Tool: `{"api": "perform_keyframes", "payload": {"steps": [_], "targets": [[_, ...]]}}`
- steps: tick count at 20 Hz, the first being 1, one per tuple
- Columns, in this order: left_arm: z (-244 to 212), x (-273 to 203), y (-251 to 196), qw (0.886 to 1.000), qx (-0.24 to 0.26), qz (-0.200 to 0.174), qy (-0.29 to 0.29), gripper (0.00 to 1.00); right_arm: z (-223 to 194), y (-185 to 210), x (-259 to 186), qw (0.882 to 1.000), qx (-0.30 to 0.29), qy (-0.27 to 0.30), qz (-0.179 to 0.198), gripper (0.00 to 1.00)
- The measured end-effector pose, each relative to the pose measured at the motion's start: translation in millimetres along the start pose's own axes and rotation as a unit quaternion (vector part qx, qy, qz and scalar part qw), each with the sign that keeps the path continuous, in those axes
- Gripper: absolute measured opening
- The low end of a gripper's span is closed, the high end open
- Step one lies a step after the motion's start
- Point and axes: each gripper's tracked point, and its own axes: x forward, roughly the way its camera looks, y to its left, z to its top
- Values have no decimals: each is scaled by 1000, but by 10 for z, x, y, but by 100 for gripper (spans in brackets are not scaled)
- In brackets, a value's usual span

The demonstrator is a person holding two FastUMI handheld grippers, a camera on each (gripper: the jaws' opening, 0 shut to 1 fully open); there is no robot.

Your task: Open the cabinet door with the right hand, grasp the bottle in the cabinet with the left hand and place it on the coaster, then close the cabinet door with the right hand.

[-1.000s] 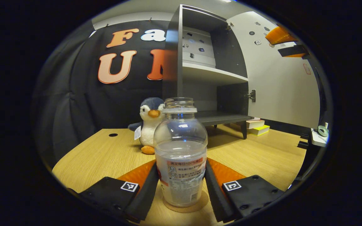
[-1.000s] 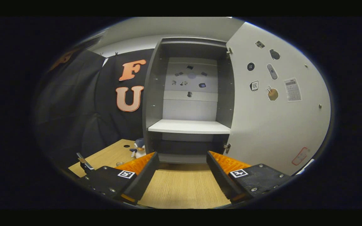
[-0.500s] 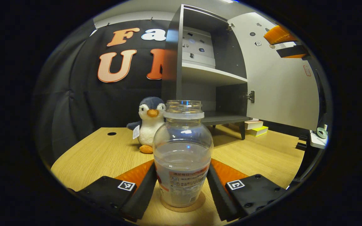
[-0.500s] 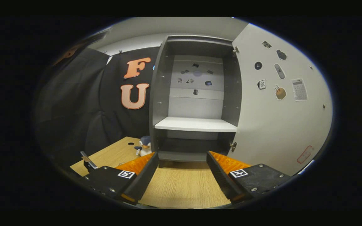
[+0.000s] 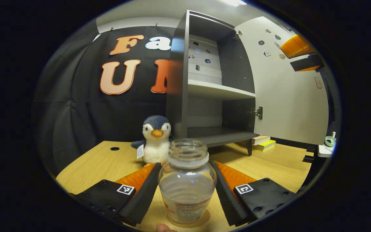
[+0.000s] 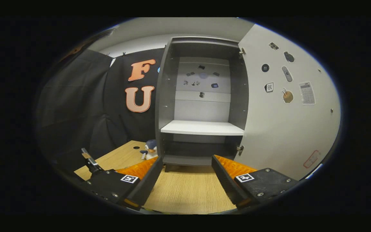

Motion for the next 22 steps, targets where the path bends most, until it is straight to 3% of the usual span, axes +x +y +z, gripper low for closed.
{"api": "perform_keyframes", "payload": {"steps": [8, 16, 22], "targets": [[634, 115, -39, 999, 22, 3, -29, 98, 255, -210, -251, 999, 14, -31, -18, 94], [1180, 47, -25, 999, -4, 42, -10, 97, 367, -714, -667, 996, 29, -42, -69, 94], [1675, 3, -147, 999, -7, 51, -15, 99, 463, -1062, -995, 994, 27, -54, -94, 94]]}}
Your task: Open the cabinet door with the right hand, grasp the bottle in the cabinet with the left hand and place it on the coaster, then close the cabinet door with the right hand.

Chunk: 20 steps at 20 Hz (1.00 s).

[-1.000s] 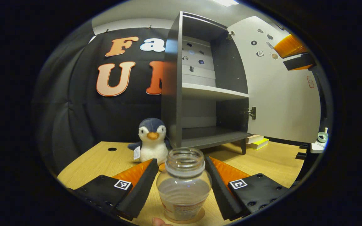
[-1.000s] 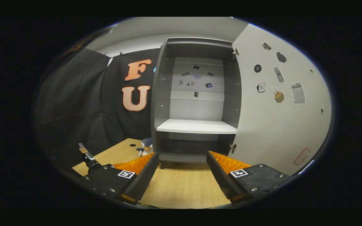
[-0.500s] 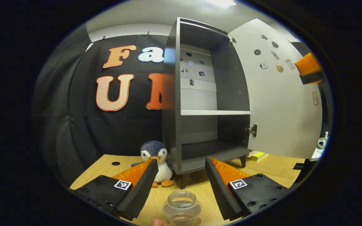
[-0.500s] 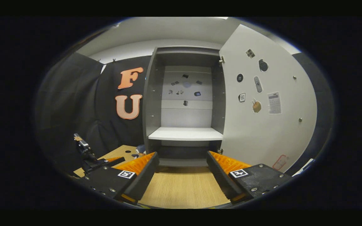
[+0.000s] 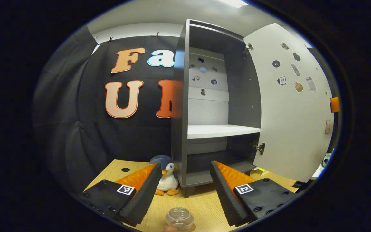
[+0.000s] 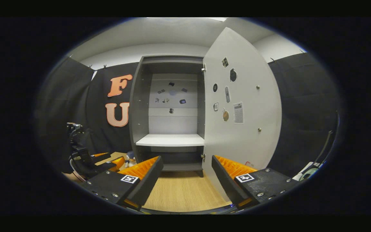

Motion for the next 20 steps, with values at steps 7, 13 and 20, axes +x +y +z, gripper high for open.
{"api": "perform_keyframes", "payload": {"steps": [7, 13, 20], "targets": [[578, -124, -104, 1000, -4, 17, -2, 97, 167, -458, -186, 1000, -3, -9, -28, 94], [925, -162, -309, 1000, 9, 14, -14, 96, 218, -972, -308, 999, -11, -2, -52, 94], [1054, -180, -456, 999, -27, 24, -11, 96, 469, -1770, -442, 995, -14, -17, -98, 94]]}}
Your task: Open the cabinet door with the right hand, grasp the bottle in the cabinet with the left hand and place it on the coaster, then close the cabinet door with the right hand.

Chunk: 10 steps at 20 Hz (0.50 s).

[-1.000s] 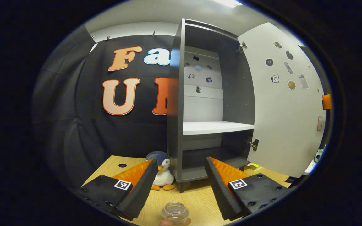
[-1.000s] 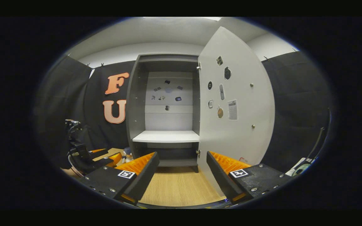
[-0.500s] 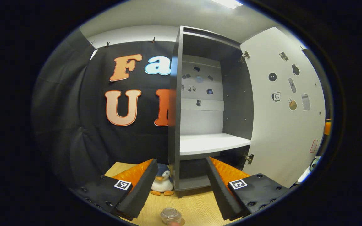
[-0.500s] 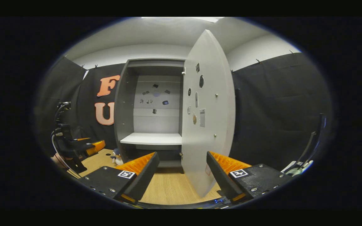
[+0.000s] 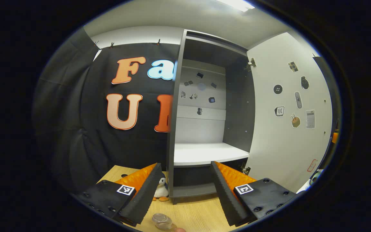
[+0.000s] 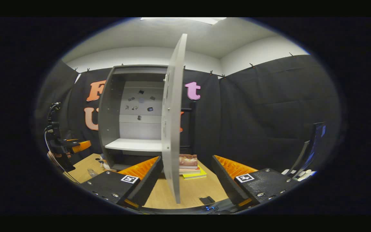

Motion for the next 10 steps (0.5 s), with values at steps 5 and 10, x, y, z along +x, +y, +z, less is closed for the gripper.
{"api": "perform_keyframes", "payload": {"steps": [5, 10], "targets": [[43, -87, -82, 1000, 8, 19, -3, 95, 30, -273, 249, 1000, -5, 8, 6, 91], [146, -286, -118, 999, 24, 42, -12, 95, 22, -92, 357, 996, 23, 4, 88, 92]]}}
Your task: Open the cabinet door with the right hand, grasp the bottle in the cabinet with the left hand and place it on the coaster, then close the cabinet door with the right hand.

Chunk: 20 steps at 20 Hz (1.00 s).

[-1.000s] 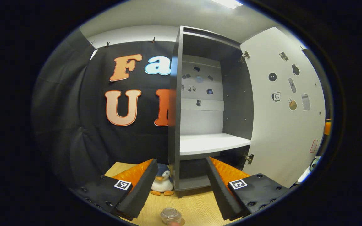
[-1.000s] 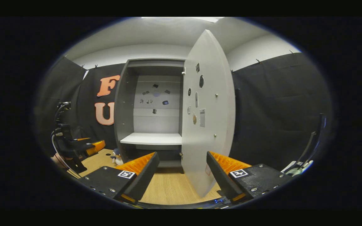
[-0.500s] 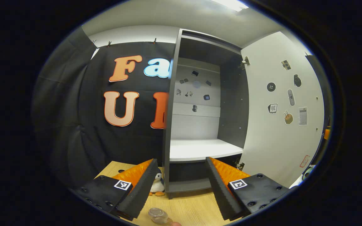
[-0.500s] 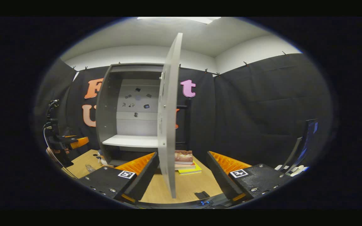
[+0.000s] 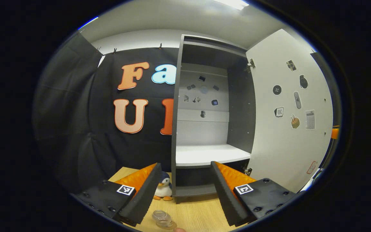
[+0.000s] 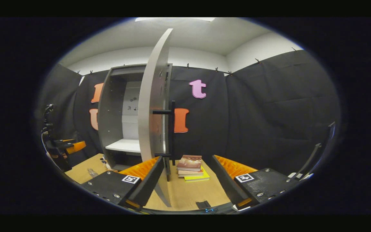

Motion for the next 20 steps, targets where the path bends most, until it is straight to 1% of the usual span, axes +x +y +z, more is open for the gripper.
{"api": "perform_keyframes", "payload": {"steps": [1, 3, 4, 5, 7, 8, 9, 11, 12, 15, 16, 19, 20], "targets": [[11, -37, 15, 1000, -1, 5, -1, 97, -6, 7, 11, 1000, 8, 2, 10, 92], [39, -78, 35, 1000, -5, 11, -2, 97, -24, 83, 4, 999, 31, 9, 30, 91], [49, -87, 61, 1000, -7, 15, -4, 95, -30, 145, -8, 999, 34, 10, 38, 84], [67, -93, 76, 1000, -7, 17, -5, 95, -18, 217, -5, 998, 30, 8, 47, 89], [67, -106, 138, 1000, -4, 22, -6, 96, -4, 447, 4, 997, 17, 6, 69, 89], [74, -120, 168, 1000, -4, 24, -7, 95, 13, 581, 10, 996, 17, 5, 82, 89], [67, -138, 198, 1000, -4, 24, -6, 97, 25, 720, 30, 995, 21, 6, 97, 89], [54, -152, 293, 1000, -1, 24, -7, 97, 28, 959, 61, 993, 27, 6, 119, 89], [58, -158, 364, 1000, 2, 27, -8, 95, 33, 1077, 86, 992, 31, 4, 125, 89], [45, -148, 574, 999, 0, 34, -7, 99, 62, 1392, 148, 989, 34, 0, 141, 88], [42, -136, 655, 999, -3, 34, -7, 97, 88, 1497, 183, 989, 36, -4, 143, 88], [57, -88, 902, 999, -3, 36, -7, 97, 98, 1833, 304, 987, 42, -5, 156, 89], [51, -65, 970, 999, 0, 37, -7, 95, 119, 1974, 341, 985, 44, -4, 164, 89]]}}
